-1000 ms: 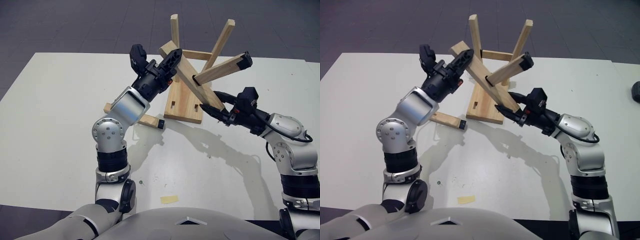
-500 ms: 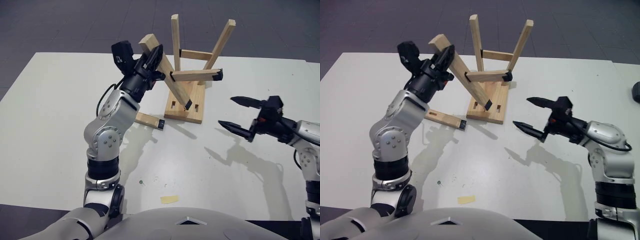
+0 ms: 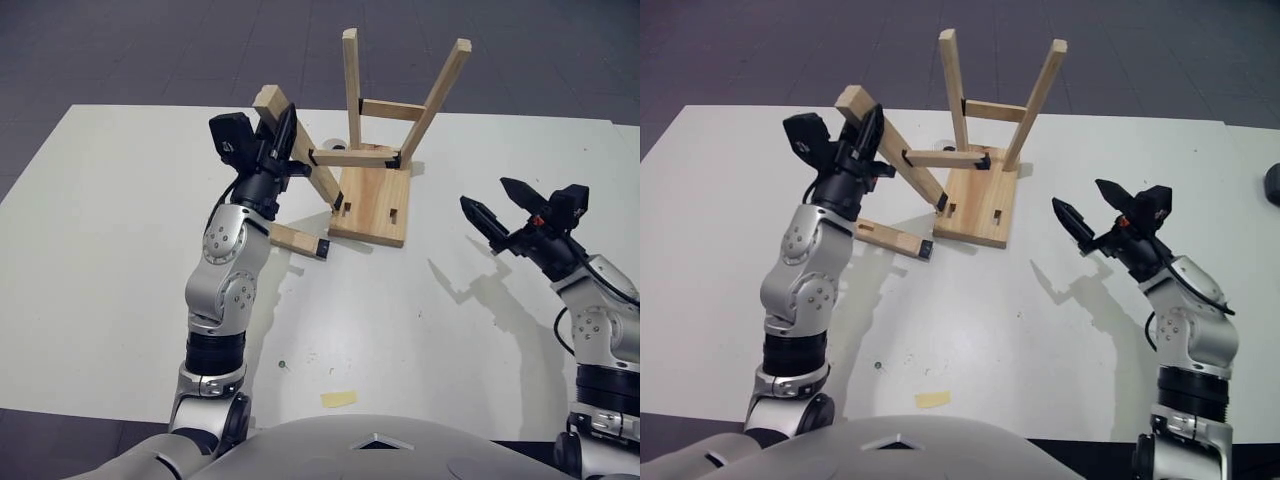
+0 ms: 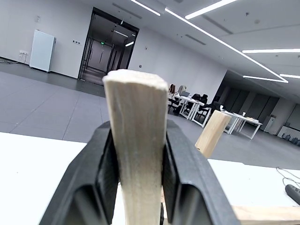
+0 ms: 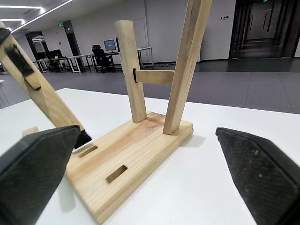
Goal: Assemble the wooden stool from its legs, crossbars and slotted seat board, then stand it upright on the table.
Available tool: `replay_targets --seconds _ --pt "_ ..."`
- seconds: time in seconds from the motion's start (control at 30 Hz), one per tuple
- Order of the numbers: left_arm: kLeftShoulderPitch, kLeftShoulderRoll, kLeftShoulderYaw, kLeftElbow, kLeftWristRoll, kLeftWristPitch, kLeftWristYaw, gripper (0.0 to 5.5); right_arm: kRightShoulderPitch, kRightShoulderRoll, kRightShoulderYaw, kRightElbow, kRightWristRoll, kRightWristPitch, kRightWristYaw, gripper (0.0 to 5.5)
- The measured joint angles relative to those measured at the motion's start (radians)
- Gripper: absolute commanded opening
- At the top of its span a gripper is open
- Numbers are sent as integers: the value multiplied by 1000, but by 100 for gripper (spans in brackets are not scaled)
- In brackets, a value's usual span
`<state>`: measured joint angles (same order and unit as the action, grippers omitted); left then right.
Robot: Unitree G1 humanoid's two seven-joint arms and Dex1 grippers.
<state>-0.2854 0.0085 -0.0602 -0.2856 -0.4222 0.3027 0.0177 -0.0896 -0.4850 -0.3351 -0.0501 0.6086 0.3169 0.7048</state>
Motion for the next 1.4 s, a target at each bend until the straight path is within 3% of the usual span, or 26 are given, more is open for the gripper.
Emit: replay_targets --seconds 0.27,0.7,1.1,1.23,1.4 --pt "5 -42 31 17 16 -20 2 105 -92 64 49 -4 -45 -2 -122 540" --pt "-24 -89 46 -21 15 26 34 105 -110 112 349 204 -480 -67 -311 540" --pt "-26 -90 25 19 22 29 42 105 -119 136 320 178 -508 -75 -362 540" --pt "-27 -90 12 26 28 28 50 105 -139 104 267 147 -498 -68 -366 540" --pt "-27 -90 9 30 28 22 61 105 -150 78 285 147 -548 -50 -366 540"
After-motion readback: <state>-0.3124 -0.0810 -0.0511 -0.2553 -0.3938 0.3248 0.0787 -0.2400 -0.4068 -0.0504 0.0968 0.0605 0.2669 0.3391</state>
